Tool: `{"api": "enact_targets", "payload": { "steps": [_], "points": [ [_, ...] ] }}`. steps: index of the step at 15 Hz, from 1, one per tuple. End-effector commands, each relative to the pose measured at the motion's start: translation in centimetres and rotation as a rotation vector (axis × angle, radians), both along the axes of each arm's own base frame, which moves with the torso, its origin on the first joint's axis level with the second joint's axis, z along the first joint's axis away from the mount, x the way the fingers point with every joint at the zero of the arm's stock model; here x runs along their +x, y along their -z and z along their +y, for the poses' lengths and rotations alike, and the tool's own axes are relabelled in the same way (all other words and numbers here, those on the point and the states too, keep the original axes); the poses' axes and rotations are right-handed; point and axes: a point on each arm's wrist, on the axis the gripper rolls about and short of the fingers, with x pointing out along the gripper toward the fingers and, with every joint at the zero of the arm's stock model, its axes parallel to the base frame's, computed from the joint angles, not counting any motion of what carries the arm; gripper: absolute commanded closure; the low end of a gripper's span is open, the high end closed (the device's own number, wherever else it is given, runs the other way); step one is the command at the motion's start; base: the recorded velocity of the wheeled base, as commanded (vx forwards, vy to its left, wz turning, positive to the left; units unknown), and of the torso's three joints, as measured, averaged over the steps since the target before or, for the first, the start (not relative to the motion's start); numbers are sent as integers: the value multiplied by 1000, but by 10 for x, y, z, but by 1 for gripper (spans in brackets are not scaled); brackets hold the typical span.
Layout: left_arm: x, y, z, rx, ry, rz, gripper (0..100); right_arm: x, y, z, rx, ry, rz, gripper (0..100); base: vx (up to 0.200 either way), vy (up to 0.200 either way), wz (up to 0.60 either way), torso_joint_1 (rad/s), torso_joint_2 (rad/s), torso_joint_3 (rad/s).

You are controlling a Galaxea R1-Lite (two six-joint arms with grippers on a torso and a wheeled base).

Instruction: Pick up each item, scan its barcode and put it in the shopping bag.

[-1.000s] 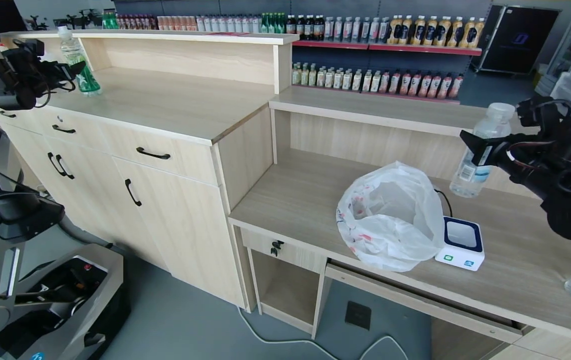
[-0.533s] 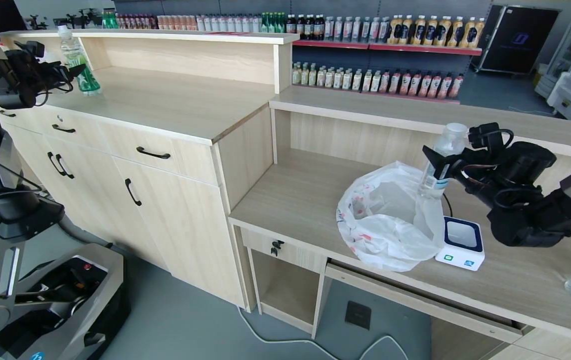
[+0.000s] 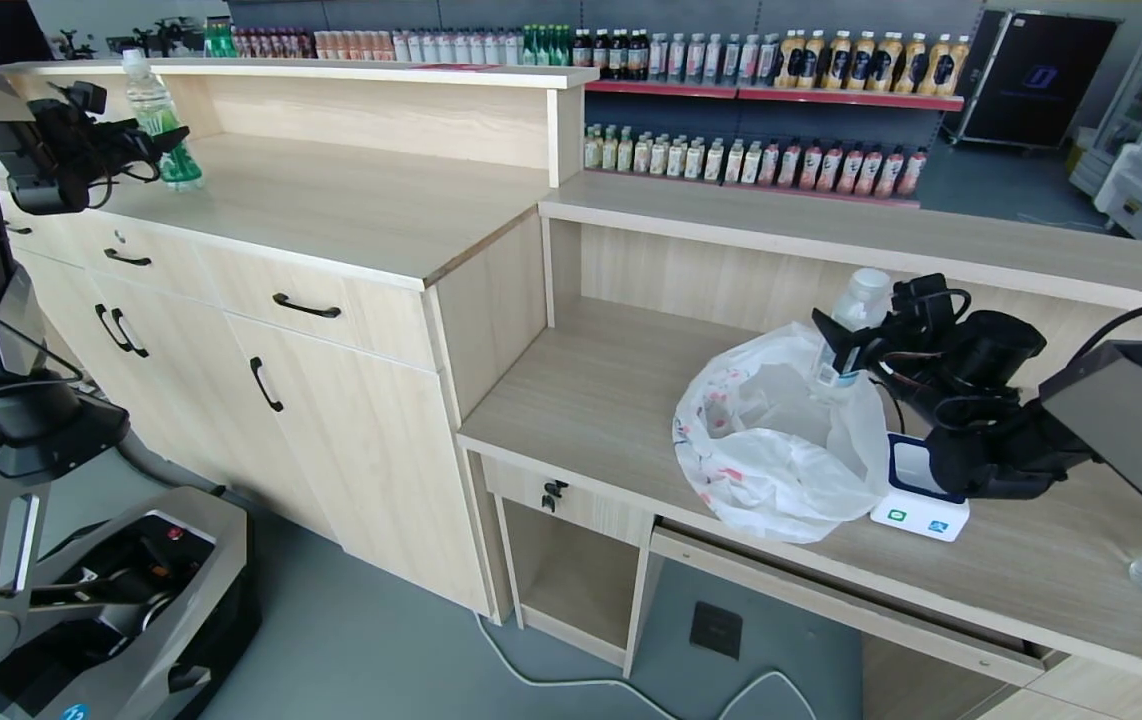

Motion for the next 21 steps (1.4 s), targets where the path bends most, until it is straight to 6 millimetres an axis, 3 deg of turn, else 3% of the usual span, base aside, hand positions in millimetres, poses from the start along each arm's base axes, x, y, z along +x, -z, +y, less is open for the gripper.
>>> {"api": "enact_targets", "payload": {
  "steps": [1,11,21],
  "points": [
    [0,0,0,0,0,0,0,8,14,6,-2,-13,15,100,0,0,0,0,0,0],
    [0,0,0,0,0,0,0,28,37,9,-9,-19,20,100,0,0,0,0,0,0],
    [0,0,0,0,0,0,0,31,61,10,-22,-15,62,100,0,0,0,0,0,0]
  ]
}}
